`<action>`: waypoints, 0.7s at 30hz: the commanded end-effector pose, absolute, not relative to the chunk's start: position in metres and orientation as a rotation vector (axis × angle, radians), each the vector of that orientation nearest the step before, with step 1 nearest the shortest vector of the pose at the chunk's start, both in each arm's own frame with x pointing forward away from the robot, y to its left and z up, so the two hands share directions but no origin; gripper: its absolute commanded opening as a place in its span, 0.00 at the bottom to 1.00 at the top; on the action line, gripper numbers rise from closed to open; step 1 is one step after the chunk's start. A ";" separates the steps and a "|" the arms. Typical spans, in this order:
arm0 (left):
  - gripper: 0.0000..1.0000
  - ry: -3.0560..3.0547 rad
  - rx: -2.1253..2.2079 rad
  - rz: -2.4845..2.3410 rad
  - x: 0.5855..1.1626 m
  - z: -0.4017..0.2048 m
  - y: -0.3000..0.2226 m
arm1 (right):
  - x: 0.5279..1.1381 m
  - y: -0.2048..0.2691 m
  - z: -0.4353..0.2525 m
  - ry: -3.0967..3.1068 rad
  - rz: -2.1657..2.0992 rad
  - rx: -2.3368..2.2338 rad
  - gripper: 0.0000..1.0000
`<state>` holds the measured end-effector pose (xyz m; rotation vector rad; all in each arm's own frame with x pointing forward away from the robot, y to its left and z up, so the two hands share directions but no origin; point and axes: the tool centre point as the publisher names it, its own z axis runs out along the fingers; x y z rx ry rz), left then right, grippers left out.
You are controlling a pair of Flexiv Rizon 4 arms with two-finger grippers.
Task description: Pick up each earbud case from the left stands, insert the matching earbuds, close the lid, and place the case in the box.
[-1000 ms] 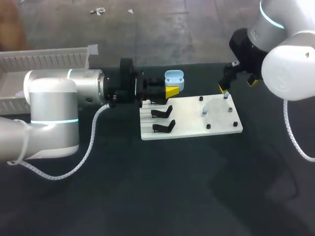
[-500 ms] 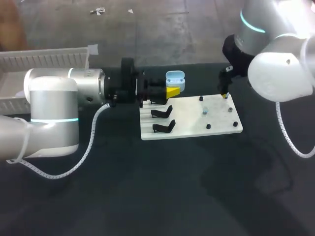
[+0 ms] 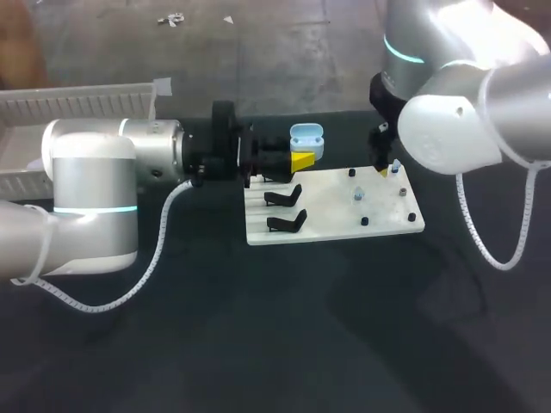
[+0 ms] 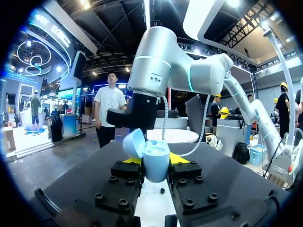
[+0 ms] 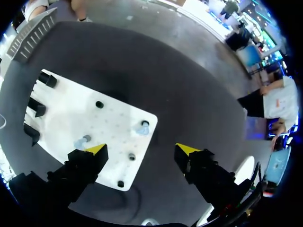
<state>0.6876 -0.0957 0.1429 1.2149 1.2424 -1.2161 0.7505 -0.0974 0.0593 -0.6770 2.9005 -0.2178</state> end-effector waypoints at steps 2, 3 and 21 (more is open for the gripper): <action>0.00 1.240 1.213 -1.214 0.687 0.143 -0.096 | 0.760 -0.089 0.053 2.947 -0.263 -0.679 0.90; 0.00 1.240 1.213 -1.214 0.687 0.143 -0.096 | 0.760 -0.089 0.052 2.949 -0.260 -0.670 0.87; 0.00 1.240 1.213 -1.214 0.687 0.143 -0.096 | 0.762 -0.091 0.034 2.914 -0.333 -0.589 0.57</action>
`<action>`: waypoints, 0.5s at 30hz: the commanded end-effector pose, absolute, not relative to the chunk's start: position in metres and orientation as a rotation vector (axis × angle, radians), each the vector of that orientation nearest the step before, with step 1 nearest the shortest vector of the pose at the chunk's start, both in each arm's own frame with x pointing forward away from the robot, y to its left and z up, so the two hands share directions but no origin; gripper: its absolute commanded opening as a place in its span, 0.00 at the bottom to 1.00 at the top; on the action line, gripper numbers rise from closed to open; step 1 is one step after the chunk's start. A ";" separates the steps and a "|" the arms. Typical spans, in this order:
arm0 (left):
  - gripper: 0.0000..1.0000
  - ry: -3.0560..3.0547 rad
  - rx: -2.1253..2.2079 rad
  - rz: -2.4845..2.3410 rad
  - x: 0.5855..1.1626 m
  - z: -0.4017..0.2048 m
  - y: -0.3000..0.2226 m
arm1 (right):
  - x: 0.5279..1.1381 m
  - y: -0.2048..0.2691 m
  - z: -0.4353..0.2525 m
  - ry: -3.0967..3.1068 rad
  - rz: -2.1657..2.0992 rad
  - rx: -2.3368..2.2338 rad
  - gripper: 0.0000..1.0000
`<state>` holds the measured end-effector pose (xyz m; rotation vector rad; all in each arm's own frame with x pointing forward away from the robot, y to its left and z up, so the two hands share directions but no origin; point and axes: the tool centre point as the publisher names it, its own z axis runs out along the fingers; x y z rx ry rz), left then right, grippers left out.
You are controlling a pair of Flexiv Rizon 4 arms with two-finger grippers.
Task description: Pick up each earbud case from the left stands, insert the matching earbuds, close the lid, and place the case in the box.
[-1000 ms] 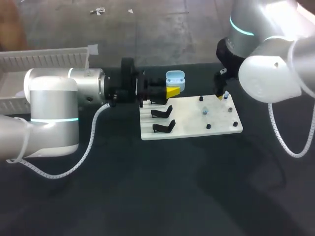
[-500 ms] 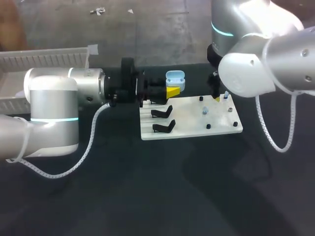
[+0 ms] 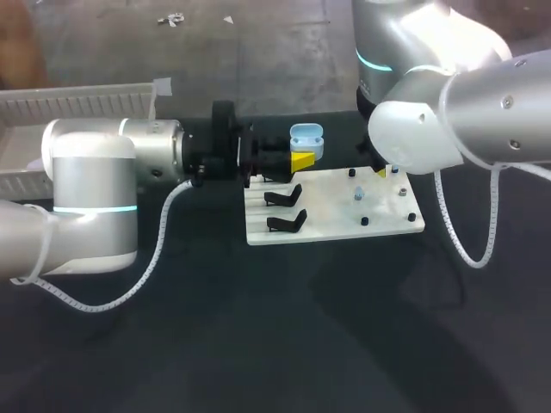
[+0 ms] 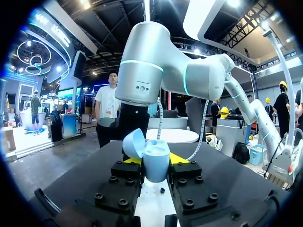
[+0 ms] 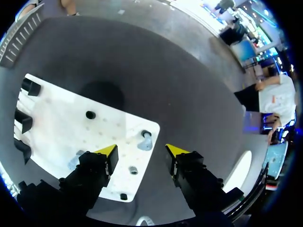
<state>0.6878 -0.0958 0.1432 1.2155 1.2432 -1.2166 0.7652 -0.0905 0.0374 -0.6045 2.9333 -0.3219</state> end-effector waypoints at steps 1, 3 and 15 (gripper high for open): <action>0.00 1.240 1.213 -1.214 0.687 0.143 -0.096 | 0.762 -0.091 0.034 2.911 -0.336 -0.580 0.55; 0.00 1.240 1.213 -1.214 0.687 0.143 -0.096 | 0.762 -0.092 0.033 2.908 -0.335 -0.568 0.54; 0.00 1.240 1.213 -1.214 0.687 0.143 -0.096 | 0.766 -0.096 0.030 2.913 -0.331 -0.522 0.47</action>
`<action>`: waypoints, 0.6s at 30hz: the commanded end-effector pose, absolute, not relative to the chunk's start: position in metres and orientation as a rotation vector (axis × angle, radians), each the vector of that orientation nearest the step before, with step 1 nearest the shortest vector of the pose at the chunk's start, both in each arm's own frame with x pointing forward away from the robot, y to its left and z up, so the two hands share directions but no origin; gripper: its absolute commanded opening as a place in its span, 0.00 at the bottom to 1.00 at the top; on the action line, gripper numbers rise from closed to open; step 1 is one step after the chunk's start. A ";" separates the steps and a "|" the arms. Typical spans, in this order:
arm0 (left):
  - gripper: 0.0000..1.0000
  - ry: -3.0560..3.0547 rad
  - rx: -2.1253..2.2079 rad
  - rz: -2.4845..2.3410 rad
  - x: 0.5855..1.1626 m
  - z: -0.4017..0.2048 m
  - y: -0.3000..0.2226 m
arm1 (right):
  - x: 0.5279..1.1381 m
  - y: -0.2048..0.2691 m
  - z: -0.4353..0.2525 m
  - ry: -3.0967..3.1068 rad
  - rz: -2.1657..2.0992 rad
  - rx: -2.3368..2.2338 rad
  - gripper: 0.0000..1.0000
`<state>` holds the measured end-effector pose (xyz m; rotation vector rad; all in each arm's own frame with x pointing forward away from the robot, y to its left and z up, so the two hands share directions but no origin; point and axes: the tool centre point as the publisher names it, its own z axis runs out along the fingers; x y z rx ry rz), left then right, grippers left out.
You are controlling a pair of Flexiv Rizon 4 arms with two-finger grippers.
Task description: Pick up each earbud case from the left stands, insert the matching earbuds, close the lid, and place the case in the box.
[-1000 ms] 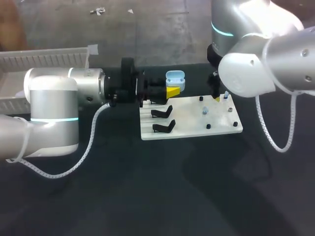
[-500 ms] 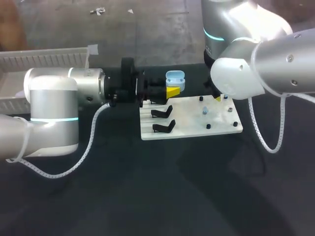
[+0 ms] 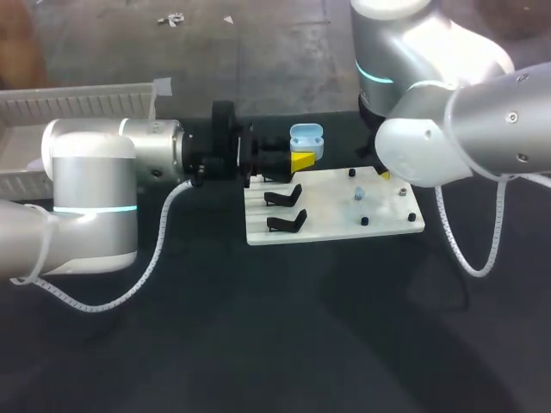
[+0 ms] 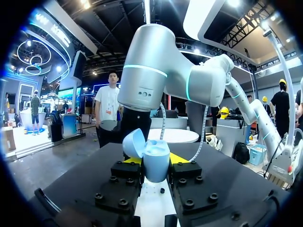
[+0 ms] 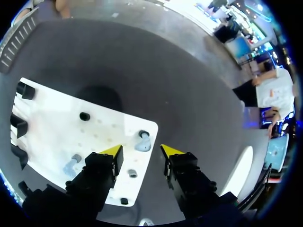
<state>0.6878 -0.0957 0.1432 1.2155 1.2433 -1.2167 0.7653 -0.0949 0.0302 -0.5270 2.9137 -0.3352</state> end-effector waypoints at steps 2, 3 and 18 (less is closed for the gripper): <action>0.00 1.240 1.213 -1.214 0.687 0.143 -0.096 | 0.768 -0.096 0.028 2.915 -0.328 -0.519 0.46; 0.00 1.240 1.213 -1.214 0.687 0.143 -0.096 | 0.768 -0.096 0.028 2.916 -0.325 -0.517 0.46; 0.00 1.240 1.213 -1.214 0.687 0.143 -0.096 | 0.774 -0.094 0.028 2.919 -0.329 -0.520 0.43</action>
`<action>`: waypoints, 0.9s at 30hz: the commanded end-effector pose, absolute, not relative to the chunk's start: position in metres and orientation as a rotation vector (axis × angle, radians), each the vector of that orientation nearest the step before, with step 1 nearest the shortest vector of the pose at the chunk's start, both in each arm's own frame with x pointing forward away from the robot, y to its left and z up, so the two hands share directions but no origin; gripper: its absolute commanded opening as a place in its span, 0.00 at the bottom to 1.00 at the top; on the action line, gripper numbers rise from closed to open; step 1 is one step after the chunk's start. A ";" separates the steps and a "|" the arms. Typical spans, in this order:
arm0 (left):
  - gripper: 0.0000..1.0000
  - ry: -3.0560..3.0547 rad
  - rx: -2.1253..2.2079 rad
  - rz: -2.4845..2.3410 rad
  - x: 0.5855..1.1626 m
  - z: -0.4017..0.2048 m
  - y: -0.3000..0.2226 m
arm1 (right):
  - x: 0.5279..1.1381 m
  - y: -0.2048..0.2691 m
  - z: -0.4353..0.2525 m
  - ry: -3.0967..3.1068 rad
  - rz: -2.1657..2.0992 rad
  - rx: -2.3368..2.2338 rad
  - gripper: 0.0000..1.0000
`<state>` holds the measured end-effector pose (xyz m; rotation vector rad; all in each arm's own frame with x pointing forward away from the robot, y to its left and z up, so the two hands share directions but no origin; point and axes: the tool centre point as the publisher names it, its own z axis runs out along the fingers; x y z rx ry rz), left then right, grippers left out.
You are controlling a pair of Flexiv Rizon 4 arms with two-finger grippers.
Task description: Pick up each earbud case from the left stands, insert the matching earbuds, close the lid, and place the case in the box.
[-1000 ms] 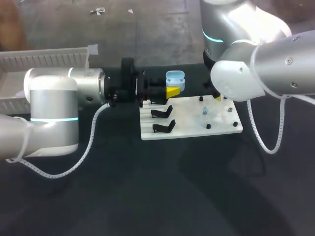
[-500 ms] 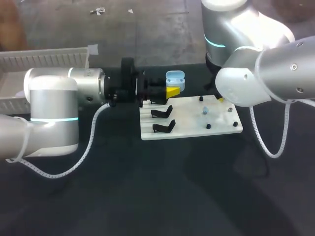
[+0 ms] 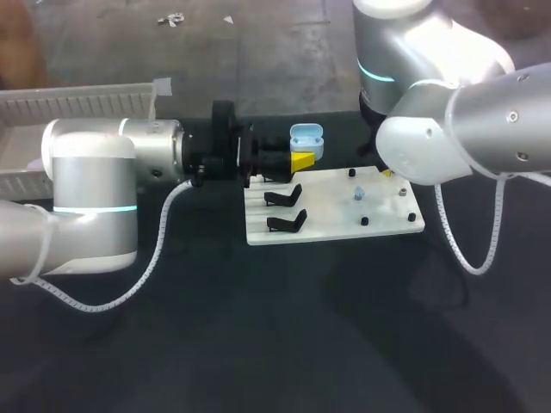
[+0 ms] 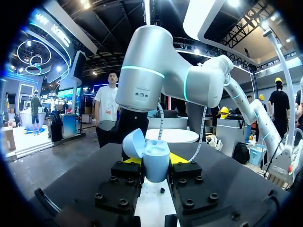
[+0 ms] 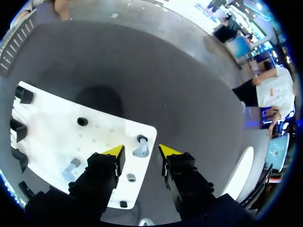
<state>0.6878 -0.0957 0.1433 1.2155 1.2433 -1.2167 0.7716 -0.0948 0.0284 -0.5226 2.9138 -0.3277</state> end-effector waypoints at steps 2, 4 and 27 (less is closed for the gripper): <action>0.00 1.240 1.213 -1.214 0.687 0.143 -0.096 | 0.774 -0.095 0.027 2.919 -0.327 -0.517 0.43; 0.00 1.240 1.213 -1.214 0.687 0.143 -0.096 | 0.774 -0.095 0.027 2.919 -0.325 -0.514 0.42; 0.00 1.240 1.213 -1.214 0.687 0.143 -0.096 | 0.774 -0.096 0.026 2.929 -0.286 -0.504 0.37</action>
